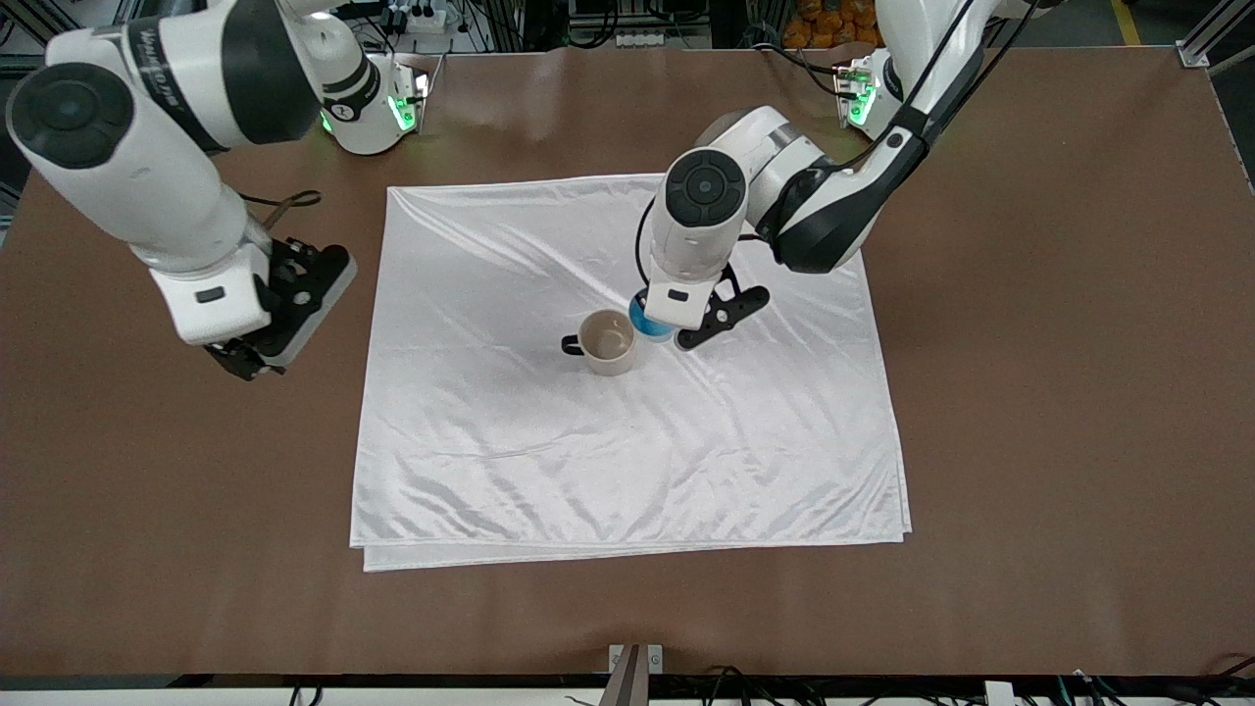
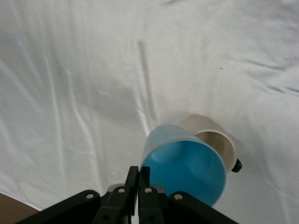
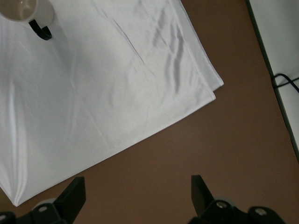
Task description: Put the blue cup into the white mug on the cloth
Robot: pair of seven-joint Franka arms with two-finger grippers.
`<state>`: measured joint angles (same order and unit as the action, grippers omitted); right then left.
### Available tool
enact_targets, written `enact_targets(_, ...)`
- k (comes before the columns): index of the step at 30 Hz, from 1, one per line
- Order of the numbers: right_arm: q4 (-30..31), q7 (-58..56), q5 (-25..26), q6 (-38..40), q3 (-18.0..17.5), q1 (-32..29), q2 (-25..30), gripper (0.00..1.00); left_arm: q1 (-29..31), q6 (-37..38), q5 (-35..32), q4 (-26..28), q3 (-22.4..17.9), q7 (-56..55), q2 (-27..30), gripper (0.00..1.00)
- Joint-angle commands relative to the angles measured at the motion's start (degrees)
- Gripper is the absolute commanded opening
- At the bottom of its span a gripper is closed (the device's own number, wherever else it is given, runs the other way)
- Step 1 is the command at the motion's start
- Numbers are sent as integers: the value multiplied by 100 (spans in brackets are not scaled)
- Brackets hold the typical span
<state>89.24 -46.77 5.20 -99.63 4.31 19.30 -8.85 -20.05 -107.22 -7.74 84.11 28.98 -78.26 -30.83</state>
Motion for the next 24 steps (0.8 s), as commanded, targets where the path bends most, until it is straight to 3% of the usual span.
enact_targets(1, 128, 265, 104, 207, -80, -382, 358, 100, -192, -185, 53, -167, -68, -163, -125, 0)
enact_targets(16, 172, 308, 33, 348, -62, -1437, 683, 100, -491, -818, 18, -167, -138, -269, -363, 0)
enact_targets(24, 181, 335, 25, 365, -45, -1885, 762, 100, -763, -1099, 9, -167, -445, -269, -442, 0)
